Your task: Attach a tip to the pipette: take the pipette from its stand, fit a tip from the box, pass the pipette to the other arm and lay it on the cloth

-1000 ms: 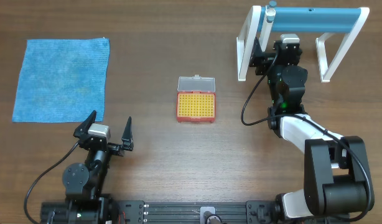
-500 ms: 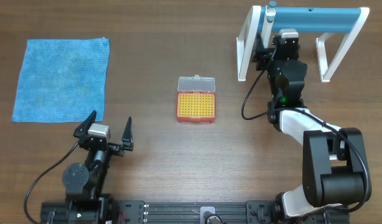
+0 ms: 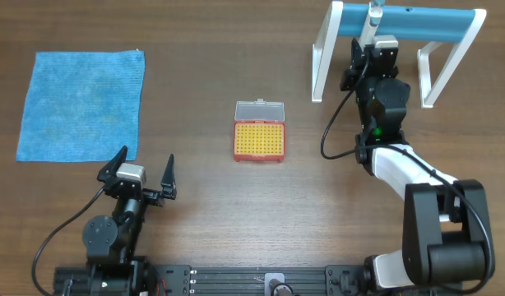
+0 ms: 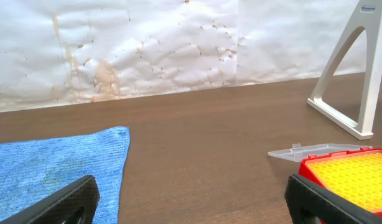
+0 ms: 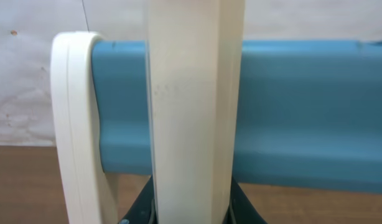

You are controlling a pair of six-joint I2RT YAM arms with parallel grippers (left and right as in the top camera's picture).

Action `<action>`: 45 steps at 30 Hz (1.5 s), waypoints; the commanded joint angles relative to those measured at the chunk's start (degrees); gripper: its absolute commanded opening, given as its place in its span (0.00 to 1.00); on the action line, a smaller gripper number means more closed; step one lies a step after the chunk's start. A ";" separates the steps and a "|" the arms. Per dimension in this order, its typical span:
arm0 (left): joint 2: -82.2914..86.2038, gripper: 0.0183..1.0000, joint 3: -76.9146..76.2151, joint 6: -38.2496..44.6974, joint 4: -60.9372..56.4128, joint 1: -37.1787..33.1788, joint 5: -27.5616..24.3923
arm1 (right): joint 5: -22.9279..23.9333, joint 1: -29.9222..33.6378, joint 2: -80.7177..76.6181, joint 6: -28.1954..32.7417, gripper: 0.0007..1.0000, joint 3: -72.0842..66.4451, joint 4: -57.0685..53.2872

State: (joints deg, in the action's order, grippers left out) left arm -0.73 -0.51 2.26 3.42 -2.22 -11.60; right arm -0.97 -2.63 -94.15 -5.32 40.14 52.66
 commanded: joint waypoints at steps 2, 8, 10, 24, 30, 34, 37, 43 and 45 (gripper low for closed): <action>0.42 0.96 0.20 -0.13 0.24 -0.35 0.63 | -0.09 -0.31 2.60 0.00 0.08 1.22 -0.50; 0.42 0.96 0.20 -0.13 0.24 -0.35 0.61 | -9.33 -9.05 9.29 0.00 0.08 -5.44 11.98; 0.42 0.96 0.20 -0.13 0.24 -0.35 0.61 | -17.00 -12.31 9.03 -0.17 0.08 -9.14 20.74; 0.42 0.96 0.20 -0.13 0.24 -0.35 0.61 | -11.21 -31.12 -2.62 -4.55 0.08 -15.65 31.23; 0.42 0.96 0.20 -0.13 0.24 -0.35 0.61 | -6.97 -30.77 -6.10 -4.52 0.08 -14.12 31.23; 0.42 0.96 0.20 -0.13 0.24 -0.35 0.61 | -6.97 -30.71 -9.05 -4.52 0.08 -12.02 31.23; 0.42 0.96 0.20 -0.13 0.24 -0.35 0.61 | -6.97 -30.25 -11.21 -4.50 0.08 -10.36 31.23; 0.42 0.96 0.20 -0.13 0.24 -0.35 0.61 | -6.97 -28.98 -12.33 -4.50 0.08 -10.14 31.21; 0.42 0.96 0.20 -0.13 0.24 -0.35 0.61 | -7.19 -29.00 -12.37 -4.52 0.08 -9.79 31.19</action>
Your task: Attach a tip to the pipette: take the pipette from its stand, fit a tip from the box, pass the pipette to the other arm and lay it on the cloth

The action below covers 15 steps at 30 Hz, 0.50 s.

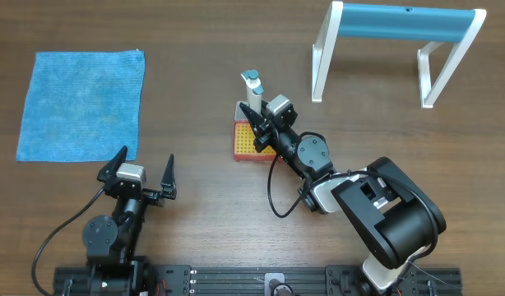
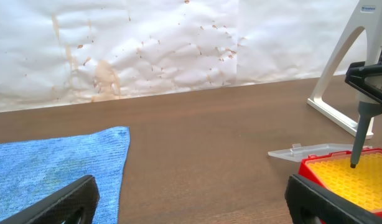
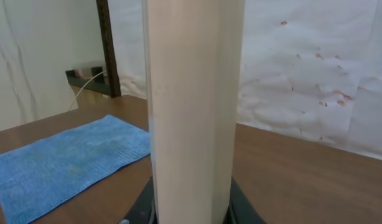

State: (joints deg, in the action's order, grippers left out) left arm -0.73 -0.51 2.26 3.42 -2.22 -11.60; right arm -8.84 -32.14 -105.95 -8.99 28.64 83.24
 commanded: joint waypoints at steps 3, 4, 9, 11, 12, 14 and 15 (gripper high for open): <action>0.42 0.96 0.20 -0.13 0.24 -0.35 0.61 | 0.37 0.42 -1.25 -0.87 0.08 2.21 0.61; 0.42 0.96 0.20 -0.13 0.24 -0.35 0.61 | -0.70 0.35 -1.49 -0.85 0.08 2.25 0.61; 0.42 0.96 0.20 -0.13 0.24 -0.35 0.61 | -1.03 0.35 -1.53 -0.83 0.08 2.25 0.46; 0.42 0.96 0.20 -0.13 0.24 -0.35 0.61 | -1.05 0.35 -1.53 -0.83 0.08 2.25 0.44; 0.42 0.96 0.20 -0.13 0.24 -0.35 0.61 | -1.05 0.35 -1.53 -0.85 0.08 2.25 0.33; 0.42 0.96 0.20 -0.13 0.24 -0.35 0.61 | -1.05 0.35 -1.53 -0.85 0.08 2.25 -0.24; 0.42 0.96 0.20 -0.13 0.24 -0.35 0.61 | -1.05 0.35 -1.53 -0.85 0.08 2.25 -0.42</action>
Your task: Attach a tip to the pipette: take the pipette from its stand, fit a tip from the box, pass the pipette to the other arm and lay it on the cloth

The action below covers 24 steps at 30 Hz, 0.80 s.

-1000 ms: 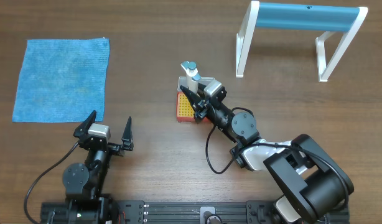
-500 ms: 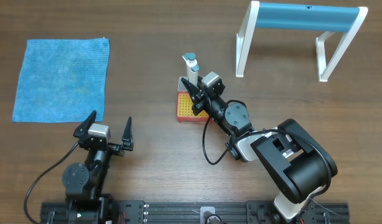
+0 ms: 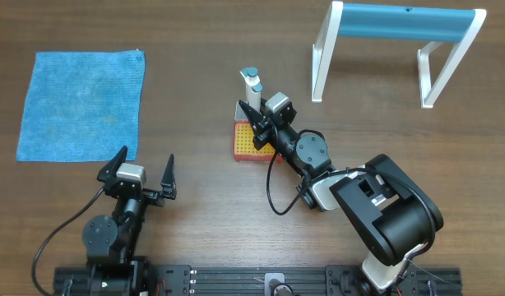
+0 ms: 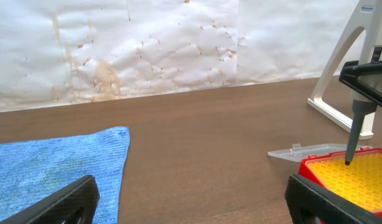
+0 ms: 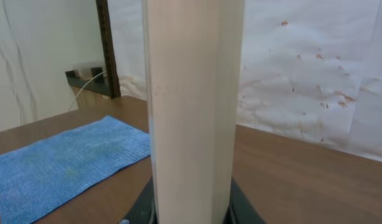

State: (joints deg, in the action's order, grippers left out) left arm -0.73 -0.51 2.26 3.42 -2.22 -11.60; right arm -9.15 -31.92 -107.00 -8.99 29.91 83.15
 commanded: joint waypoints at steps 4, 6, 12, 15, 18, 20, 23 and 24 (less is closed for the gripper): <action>0.42 0.96 0.20 -0.13 0.24 -0.35 0.61 | -0.74 0.13 -0.48 -0.83 0.08 0.83 -0.37; 0.42 0.96 0.20 -0.13 0.24 -0.35 0.61 | -0.83 0.13 -0.48 -0.85 0.08 0.81 -0.37; 0.42 0.96 0.20 -0.13 0.24 -0.35 0.61 | -1.68 0.13 -0.48 -0.83 0.08 0.70 -1.51; 0.42 0.96 0.20 -0.13 0.24 -0.35 0.61 | -3.74 0.13 -0.48 -0.81 0.08 0.70 -2.23; 0.42 0.96 0.20 -0.13 0.24 -0.35 0.61 | -3.74 0.20 -0.48 -0.81 0.08 0.70 -2.34; 0.42 0.96 0.20 -0.13 0.24 -0.35 0.61 | -3.74 0.20 -0.48 -0.81 0.08 0.70 -3.19; 0.42 0.96 0.20 -0.13 0.24 -0.35 0.61 | -3.72 0.24 -0.50 0.63 0.08 0.70 -4.59; 0.42 0.96 0.20 -0.13 0.24 -0.35 0.61 | -3.72 0.26 -0.48 1.40 0.08 0.70 -4.92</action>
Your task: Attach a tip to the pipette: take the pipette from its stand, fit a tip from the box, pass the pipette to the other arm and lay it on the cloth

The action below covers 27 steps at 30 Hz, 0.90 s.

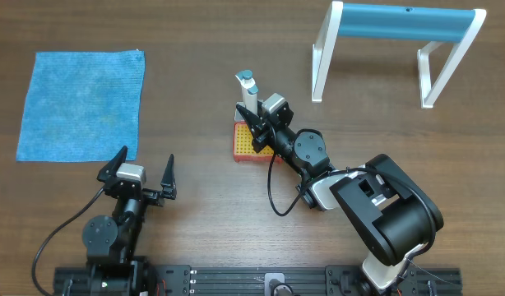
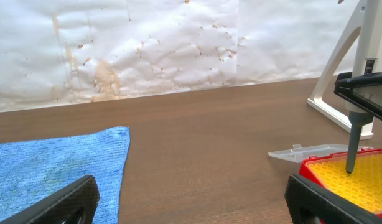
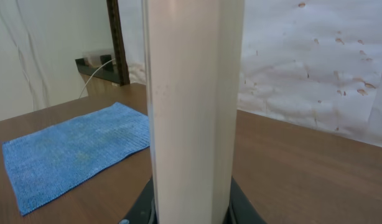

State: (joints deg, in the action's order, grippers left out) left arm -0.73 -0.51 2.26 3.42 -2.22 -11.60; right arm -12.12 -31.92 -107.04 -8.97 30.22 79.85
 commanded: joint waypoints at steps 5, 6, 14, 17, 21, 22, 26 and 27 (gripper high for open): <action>0.42 0.96 0.20 -0.13 0.24 -0.35 0.61 | -0.70 0.68 -0.48 1.77 0.08 -0.68 -2.69; 0.42 0.96 0.20 -0.13 0.24 -0.35 0.61 | -0.72 0.68 -0.59 1.77 0.08 -1.01 -2.62; 0.42 0.96 0.20 -0.13 0.24 -0.35 0.61 | -1.05 0.11 -9.33 1.73 0.08 -2.25 4.04; 0.42 0.96 0.20 -0.13 0.24 -0.35 0.61 | -1.05 0.13 -8.61 1.73 0.08 -2.08 4.04; 0.42 0.96 0.20 -0.13 0.24 -0.35 0.61 | -1.03 0.13 -4.00 1.75 0.08 -1.88 4.00; 0.42 0.96 0.20 -0.13 0.24 -0.35 0.61 | -1.03 0.13 -1.86 1.75 0.08 -1.46 3.91; 0.42 0.96 0.20 -0.13 0.24 -0.35 0.61 | -1.01 0.70 6.21 1.75 0.08 1.95 2.51; 0.42 0.96 0.20 -0.13 0.24 -0.35 0.61 | -1.01 0.92 7.67 1.75 0.08 2.86 2.67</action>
State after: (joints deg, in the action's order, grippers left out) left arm -0.73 -0.51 2.26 3.42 -2.22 -11.60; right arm -12.45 -31.75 -105.34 -8.03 29.98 81.65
